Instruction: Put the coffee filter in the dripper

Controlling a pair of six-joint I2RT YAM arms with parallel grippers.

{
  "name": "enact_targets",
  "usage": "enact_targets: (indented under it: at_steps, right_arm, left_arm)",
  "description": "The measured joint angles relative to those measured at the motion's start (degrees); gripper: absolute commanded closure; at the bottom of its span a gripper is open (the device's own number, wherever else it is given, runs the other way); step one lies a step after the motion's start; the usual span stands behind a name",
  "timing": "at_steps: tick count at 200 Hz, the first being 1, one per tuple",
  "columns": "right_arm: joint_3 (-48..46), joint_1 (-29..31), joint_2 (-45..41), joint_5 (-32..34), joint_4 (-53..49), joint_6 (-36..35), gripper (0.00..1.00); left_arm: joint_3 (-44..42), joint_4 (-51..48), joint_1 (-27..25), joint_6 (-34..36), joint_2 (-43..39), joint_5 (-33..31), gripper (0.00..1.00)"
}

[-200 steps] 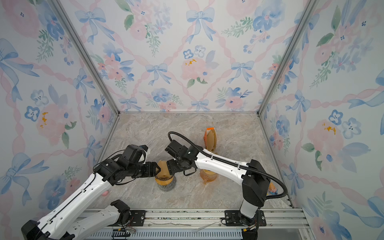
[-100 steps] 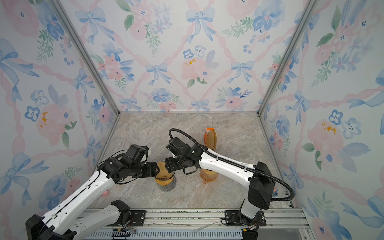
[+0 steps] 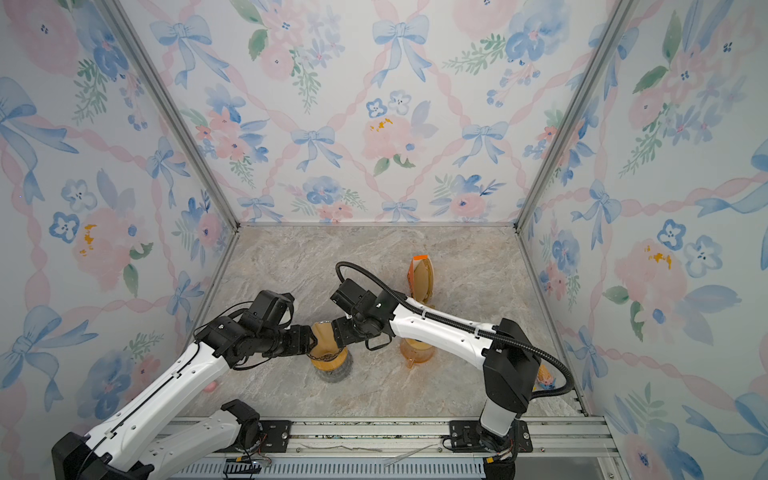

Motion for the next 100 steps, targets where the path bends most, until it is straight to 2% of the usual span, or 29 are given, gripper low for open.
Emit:
enact_targets:
  at_steps: [100]
  right_arm:
    - [0.0, 0.07, -1.75, -0.46, 1.44, 0.2, 0.29]
  left_arm:
    - [-0.57, 0.13, 0.87, 0.37, -2.05, 2.45, 0.2]
